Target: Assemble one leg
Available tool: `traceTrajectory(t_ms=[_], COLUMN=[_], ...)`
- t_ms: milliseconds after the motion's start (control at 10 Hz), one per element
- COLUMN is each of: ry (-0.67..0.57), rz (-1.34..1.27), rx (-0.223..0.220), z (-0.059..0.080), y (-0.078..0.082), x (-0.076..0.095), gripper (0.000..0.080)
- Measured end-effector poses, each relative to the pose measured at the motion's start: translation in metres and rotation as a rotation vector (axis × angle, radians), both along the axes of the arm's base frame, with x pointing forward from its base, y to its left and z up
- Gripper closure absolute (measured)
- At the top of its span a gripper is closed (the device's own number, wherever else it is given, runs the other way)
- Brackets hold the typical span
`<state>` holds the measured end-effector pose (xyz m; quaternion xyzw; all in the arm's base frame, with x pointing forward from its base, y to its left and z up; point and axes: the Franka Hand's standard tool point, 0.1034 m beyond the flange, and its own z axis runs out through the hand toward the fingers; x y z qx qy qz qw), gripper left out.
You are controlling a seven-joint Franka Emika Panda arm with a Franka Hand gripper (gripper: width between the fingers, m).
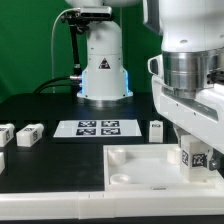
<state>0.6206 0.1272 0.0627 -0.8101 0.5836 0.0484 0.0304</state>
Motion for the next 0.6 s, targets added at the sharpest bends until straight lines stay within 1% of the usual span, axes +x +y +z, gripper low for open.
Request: traceTrajectory(t_ms=[100,200,400,600], ry=[-0.012,-0.027,-0.049,-0.067], rz=[0.115,0.274,0.520,0.732], rx=[0.000,0.000,0.000,0.009], z=[0.0000,-0.0001,0.0005,0.0016], y=[0.0001,0.0009,0.0042,0.0058], x=[-0.0001,-0.0004,-0.0010,-0.0007], gripper=[0.0162,0.0162,0.0150,0.0150])
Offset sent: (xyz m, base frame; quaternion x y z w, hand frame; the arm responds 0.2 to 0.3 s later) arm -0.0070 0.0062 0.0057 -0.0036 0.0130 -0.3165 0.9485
